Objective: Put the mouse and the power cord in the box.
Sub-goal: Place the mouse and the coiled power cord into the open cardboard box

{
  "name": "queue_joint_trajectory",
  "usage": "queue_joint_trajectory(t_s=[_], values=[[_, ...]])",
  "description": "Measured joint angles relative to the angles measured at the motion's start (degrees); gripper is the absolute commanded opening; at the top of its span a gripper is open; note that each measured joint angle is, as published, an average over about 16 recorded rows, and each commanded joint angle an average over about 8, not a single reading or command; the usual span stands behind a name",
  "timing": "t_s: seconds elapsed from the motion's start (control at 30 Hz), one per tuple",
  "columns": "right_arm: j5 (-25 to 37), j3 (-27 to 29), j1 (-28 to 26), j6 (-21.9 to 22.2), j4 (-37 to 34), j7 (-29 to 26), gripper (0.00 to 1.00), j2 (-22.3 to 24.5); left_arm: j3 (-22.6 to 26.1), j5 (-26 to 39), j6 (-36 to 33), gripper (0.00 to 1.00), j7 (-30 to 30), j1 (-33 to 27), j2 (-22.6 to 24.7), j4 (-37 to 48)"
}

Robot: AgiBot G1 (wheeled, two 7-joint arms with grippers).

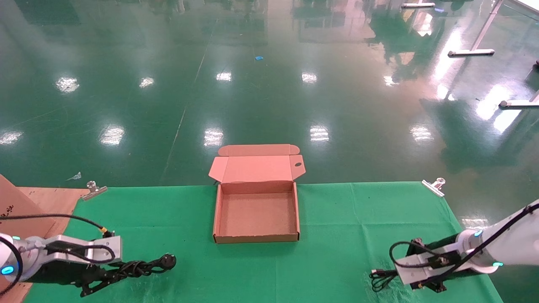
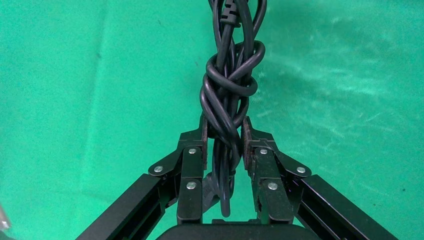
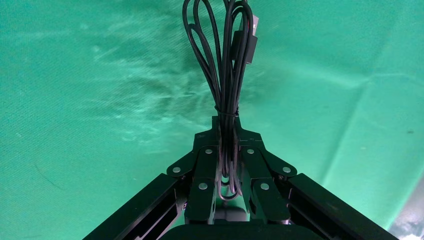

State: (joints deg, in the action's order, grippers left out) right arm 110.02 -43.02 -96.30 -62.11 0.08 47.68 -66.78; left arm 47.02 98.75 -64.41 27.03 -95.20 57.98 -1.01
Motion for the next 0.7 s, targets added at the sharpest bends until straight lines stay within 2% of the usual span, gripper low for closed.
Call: queue_joint_trajectory(t_s=[0.4,0.53,0.7], values=[[-1.98,1.35,-10.31,-12.85,1.35,-0.72,0.00,-0.12,-0.21,-0.37,-10.48,0.00,1.53,-9.81,-0.92,-2.20],[-2.92,2.00,-13.95,-15.16,1.96,-2.04,0.00,-1.84,-0.28,-0.48,-13.84,0.00,2.08,-13.75,-0.55,-2.91],[-4.35,2.98,-17.89,-15.79,2.72,-4.62,0.00,-5.23,-0.27,-0.37,-14.82,0.00,2.78,-18.19,0.87,-3.71]])
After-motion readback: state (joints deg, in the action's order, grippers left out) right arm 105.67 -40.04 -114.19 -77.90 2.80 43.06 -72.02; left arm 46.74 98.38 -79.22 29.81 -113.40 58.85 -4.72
